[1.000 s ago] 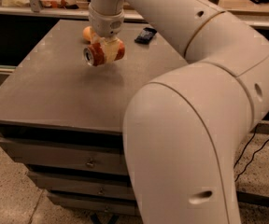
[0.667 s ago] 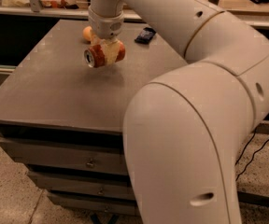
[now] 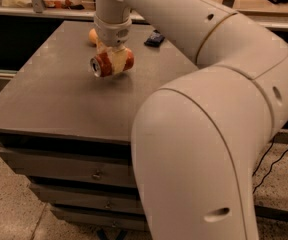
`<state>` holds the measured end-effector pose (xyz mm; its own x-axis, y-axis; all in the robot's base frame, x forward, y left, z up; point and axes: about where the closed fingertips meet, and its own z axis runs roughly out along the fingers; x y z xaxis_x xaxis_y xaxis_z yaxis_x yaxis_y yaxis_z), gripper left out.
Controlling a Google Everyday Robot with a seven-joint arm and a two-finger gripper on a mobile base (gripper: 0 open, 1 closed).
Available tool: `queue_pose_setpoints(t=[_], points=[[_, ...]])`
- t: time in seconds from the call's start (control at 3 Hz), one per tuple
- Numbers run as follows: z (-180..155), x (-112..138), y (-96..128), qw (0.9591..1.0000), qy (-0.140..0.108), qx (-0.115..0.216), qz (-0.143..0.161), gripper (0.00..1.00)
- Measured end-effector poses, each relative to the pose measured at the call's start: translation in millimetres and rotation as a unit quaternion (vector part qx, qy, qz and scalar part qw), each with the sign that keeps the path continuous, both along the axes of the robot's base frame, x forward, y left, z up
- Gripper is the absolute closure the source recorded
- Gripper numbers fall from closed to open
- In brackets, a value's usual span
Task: Knock coke can over
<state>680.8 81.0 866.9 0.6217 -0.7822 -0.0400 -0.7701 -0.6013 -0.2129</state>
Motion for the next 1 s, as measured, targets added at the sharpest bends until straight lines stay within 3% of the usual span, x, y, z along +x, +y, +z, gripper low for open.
queue_pose_setpoints(t=[0.33,1.0], points=[[-9.2,-1.6,1.6,0.9999,-0.008,-0.003,-0.009,0.98],[-8.1,-6.3,-3.2,0.9993,-0.021,0.003,-0.032,0.52]])
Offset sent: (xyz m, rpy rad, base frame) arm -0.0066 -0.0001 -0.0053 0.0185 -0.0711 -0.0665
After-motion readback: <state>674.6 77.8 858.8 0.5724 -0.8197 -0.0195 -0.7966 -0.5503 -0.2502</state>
